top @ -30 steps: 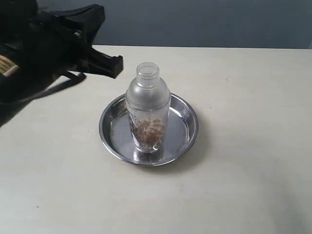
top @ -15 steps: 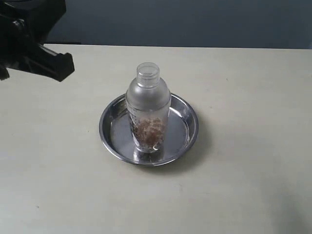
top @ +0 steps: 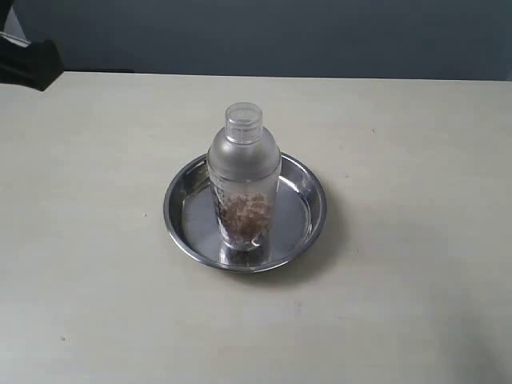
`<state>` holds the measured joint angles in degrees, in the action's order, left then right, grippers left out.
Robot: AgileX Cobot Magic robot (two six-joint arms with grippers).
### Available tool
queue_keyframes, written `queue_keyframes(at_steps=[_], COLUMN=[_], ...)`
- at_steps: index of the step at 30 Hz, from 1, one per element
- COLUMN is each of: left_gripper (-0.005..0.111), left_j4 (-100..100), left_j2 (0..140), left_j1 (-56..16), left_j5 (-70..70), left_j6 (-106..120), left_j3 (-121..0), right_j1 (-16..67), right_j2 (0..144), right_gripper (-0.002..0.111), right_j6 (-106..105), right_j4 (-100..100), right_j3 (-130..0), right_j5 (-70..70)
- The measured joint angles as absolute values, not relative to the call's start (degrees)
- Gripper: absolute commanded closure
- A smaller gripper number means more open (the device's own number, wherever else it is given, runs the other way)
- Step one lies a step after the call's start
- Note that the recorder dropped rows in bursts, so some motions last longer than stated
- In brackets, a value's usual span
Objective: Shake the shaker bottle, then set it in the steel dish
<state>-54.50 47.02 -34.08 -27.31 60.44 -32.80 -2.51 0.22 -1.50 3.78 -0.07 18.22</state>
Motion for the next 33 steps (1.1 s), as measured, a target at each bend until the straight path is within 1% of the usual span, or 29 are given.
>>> queue_keyframes(at_steps=[4,8,11,15,18,21,24,28,33], left_gripper=[0.106,0.106,0.106,0.106,0.106,0.106,0.106,0.106,0.106], left_j4=[-55.2,-55.4,-55.5,-55.1,-55.0,-54.4,-54.1,-54.0,-52.8], left_j2=[46.9,44.0,39.0,29.7,24.1,20.8,19.6,19.3,18.9], left_j1=[-23.9,-11.0,-2.7,5.5,10.1,13.3,14.4,14.1,12.5], left_j5=[-13.7,0.4,5.7,10.1,14.6,18.3,20.2,20.4,17.4], left_j6=[60.4,60.4,60.4,60.4,60.4,59.8,56.8,53.1,48.4], left_j3=[-32.8,-32.8,-32.4,-30.7,-29.0,-26.9,-24.6,-21.2,-16.5], right_j1=[-2.5,-2.5,-2.5,-2.5,-2.5,-2.5,-2.5,-2.5,-2.5], right_j2=[0.2,0.2,0.2,0.2,0.2,0.2,0.2,0.2,0.2], right_gripper=[0.109,0.109,0.109,0.109,0.109,0.109,0.109,0.109,0.109], right_j6=[-1.5,-1.5,-1.5,-1.5,-1.5,-1.5,-1.5,-1.5,-1.5], right_j4=[3.8,3.8,3.8,3.8,3.8,3.8,3.8,3.8,3.8], right_j3=[-0.1,-0.1,-0.1,-0.1,-0.1,-0.1,-0.1,-0.1,-0.1], right_j5=[18.2,18.2,18.2,18.2,18.2,18.2,18.2,18.2,18.2])
